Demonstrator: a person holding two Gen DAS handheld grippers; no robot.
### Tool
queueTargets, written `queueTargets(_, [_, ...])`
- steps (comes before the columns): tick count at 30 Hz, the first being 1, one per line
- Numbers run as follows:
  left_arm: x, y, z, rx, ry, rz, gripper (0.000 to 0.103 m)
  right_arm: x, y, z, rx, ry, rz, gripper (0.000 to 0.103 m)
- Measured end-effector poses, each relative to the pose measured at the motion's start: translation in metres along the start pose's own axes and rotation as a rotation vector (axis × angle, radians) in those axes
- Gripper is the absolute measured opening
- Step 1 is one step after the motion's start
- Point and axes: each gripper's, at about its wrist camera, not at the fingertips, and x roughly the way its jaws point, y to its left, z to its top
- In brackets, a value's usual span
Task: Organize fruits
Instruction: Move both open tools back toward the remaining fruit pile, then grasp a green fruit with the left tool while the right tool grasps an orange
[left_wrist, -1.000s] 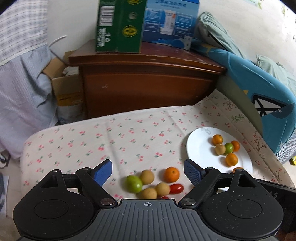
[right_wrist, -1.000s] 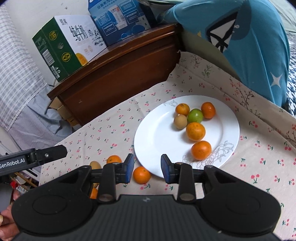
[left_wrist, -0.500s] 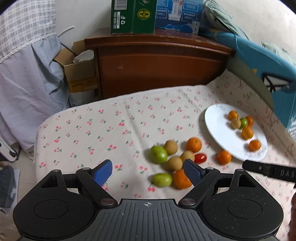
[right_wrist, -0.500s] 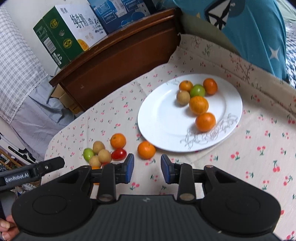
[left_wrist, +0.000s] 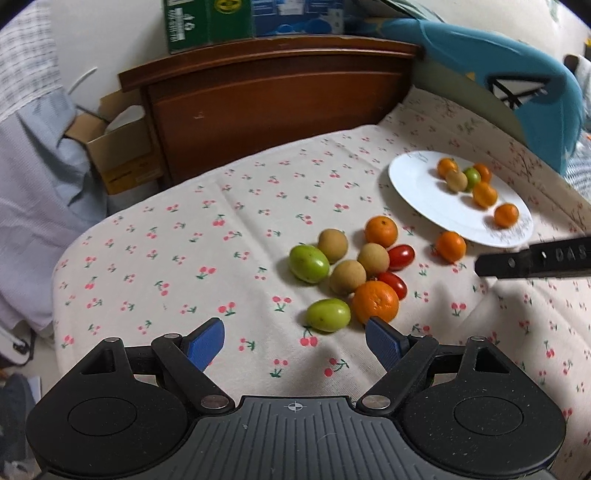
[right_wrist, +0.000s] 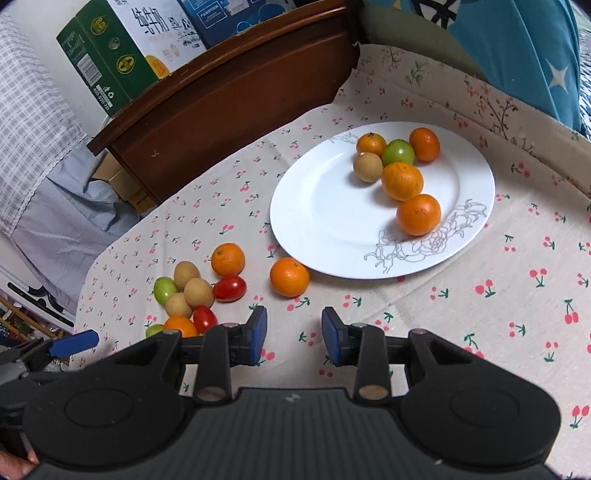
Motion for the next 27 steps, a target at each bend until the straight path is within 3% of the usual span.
queueTargets(10, [0.013, -0.006, -0.003, 0.105, -0.016, -0.076, 0.083, 0.019, -0.001, 0.004, 0.009, -0.019, -0.018, 0.035])
queueTargets(16, [0.024, -0.006, -0.001, 0.115, -0.006, -0.126, 0.07, 0.025, 0.003, 0.005, -0.008, -0.041, -0.021, 0.035])
queueTargets(18, [0.026, -0.005, 0.0, 0.117, -0.003, -0.142, 0.056, 0.026, 0.003, 0.006, -0.007, -0.047, -0.022, 0.035])
queueTargets(21, [0.028, -0.006, 0.0, 0.129, 0.001, -0.173, 0.049, 0.028, 0.004, 0.006, -0.006, -0.053, -0.019, 0.035])
queueTargets(27, [0.031, -0.007, 0.0, 0.141, 0.0, -0.185, 0.046, 0.032, 0.007, 0.006, -0.011, -0.066, -0.019, 0.035])
